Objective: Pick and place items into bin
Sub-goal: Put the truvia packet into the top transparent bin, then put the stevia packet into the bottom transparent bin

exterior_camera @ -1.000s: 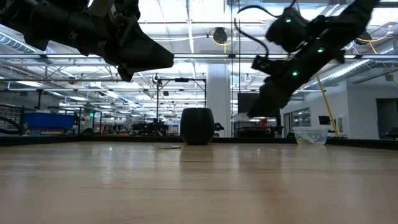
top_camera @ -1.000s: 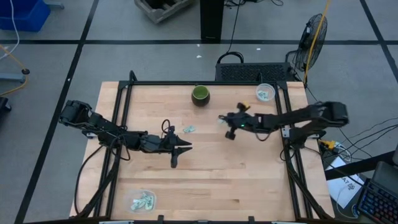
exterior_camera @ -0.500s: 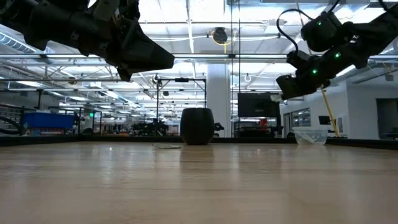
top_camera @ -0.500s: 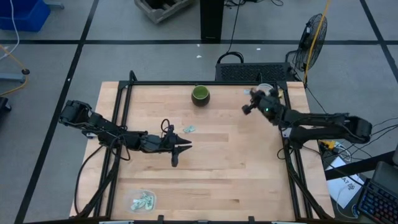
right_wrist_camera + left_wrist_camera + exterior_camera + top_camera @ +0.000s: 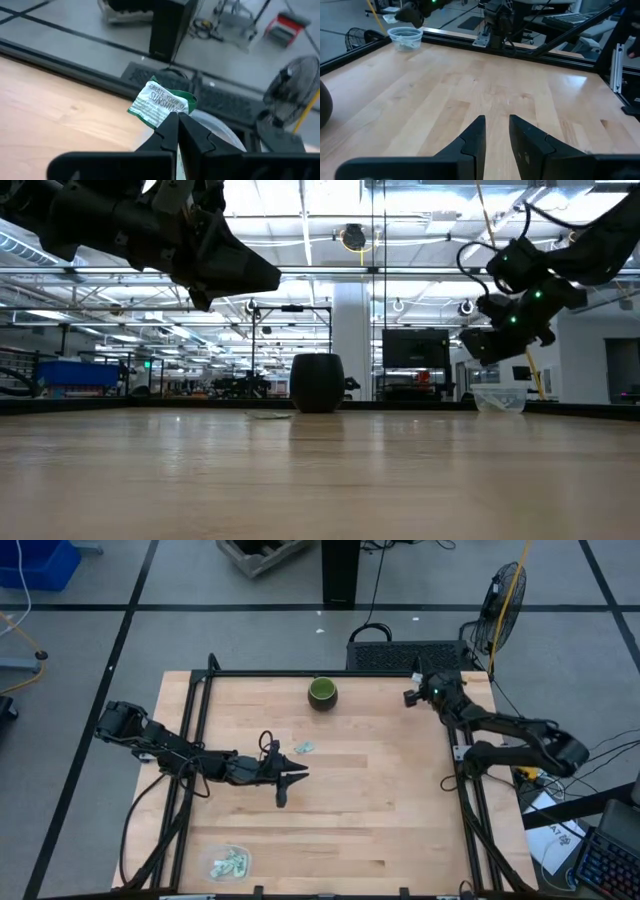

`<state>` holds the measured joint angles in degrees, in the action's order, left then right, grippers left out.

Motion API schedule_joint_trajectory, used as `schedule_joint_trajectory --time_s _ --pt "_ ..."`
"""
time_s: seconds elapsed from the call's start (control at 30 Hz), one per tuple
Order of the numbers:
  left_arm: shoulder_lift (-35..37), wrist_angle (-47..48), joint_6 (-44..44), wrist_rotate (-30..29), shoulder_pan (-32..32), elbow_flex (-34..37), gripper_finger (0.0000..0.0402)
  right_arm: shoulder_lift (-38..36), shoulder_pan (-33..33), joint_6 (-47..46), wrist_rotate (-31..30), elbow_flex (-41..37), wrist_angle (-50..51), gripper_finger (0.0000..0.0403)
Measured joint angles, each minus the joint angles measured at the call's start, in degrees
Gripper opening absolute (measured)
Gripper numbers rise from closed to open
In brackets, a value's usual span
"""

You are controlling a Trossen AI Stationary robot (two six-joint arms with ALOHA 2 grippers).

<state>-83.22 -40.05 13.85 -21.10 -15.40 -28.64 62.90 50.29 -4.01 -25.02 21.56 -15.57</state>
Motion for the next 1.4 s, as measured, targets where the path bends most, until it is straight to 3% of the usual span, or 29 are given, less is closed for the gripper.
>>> schedule_joint_trajectory --time_s 0.27,0.53,0.63,0.73,0.87,0.97,1.1,1.2,1.4 --pt "0.0 0.0 0.0 0.0 0.0 0.0 0.009 4.2 2.9 0.0 2.6 0.0 -0.9 0.0026" --pt "0.0 0.0 0.3 0.0 0.0 0.0 0.009 4.0 2.8 -0.4 2.9 0.0 -0.8 0.0111" --pt "0.0 0.0 0.2 0.0 0.0 0.0 0.009 3.0 1.7 -0.7 7.5 0.0 0.7 0.0134" --pt "0.0 0.0 0.0 0.0 0.0 0.0 0.009 1.0 -1.0 -3.9 16.3 0.0 0.5 0.014" --pt "0.0 0.0 0.0 0.0 0.0 0.0 0.009 -1.9 -7.6 -4.2 29.4 0.0 -0.4 0.0131" --pt "0.0 0.0 0.0 0.0 0.0 0.0 0.009 -3.9 -14.8 -4.6 33.8 -0.3 -0.3 0.0097" --pt "0.0 0.0 0.3 0.0 0.0 0.0 0.009 -6.9 -26.7 -5.6 34.0 -1.8 -0.9 0.0016" --pt "0.0 0.0 1.4 0.0 0.0 0.0 0.009 -9.5 -33.8 -7.2 33.1 -2.8 -0.9 0.001" --pt "0.0 0.5 1.9 0.0 -0.1 0.0 0.009 -18.1 -45.7 -7.9 24.4 -5.3 1.4 0.0001"
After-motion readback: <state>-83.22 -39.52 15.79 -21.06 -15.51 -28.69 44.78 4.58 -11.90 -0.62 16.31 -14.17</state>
